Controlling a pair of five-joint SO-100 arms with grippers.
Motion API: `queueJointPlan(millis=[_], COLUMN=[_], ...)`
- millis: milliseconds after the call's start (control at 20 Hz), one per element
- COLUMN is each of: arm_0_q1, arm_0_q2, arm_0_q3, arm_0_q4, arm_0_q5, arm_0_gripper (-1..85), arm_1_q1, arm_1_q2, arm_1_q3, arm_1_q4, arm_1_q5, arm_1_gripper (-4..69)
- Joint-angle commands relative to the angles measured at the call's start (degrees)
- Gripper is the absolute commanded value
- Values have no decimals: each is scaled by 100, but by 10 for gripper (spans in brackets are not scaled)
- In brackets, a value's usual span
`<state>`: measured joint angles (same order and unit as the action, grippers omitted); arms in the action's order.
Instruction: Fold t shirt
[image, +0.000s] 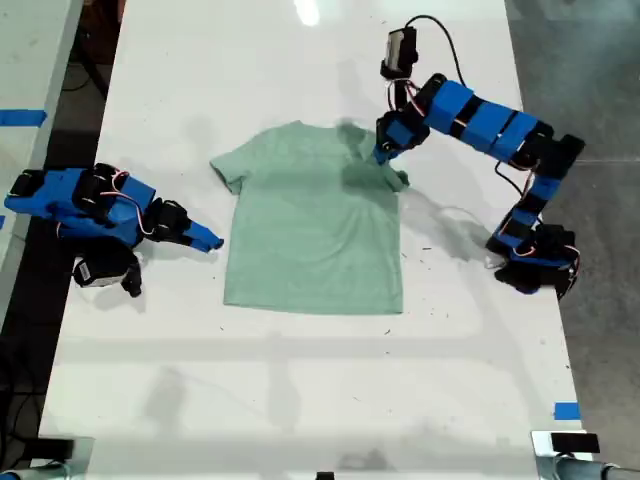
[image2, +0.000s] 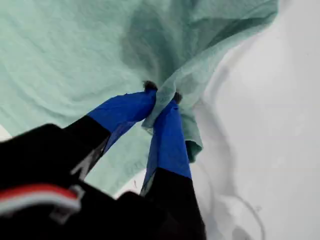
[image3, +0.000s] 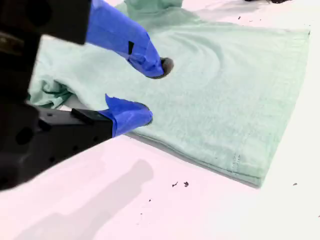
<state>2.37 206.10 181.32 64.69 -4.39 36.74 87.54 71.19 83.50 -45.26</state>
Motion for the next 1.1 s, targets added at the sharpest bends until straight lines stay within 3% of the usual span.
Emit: queueJointPlan(millis=[0, 250, 550, 700, 850, 1050], arm_0_q1=[70, 70, 70, 70, 70, 70], arm_0_q2=[26, 26, 26, 26, 26, 26], arm_0_q3=[9, 9, 9, 9, 9, 9], arm_0_q4=[-105, -105, -105, -105, -105, -105], arm_0_q5=[35, 35, 35, 35, 35, 35], arm_0_gripper=[113, 113, 113, 113, 113, 113], arm_1_q1=[-703, -1591, -2101, -2180, -2153, -1731], arm_1_q2=[-9, -642, -1758, -2013, -1591, 79], arm_1_q3=[-659, -633, -1028, -1063, -1301, -1099], arm_1_q4=[-185, -940, -1485, -1626, -1160, -62], arm_1_q5=[158, 360, 483, 360, 325, 290], arm_1_gripper=[15, 15, 15, 165, 251, 217])
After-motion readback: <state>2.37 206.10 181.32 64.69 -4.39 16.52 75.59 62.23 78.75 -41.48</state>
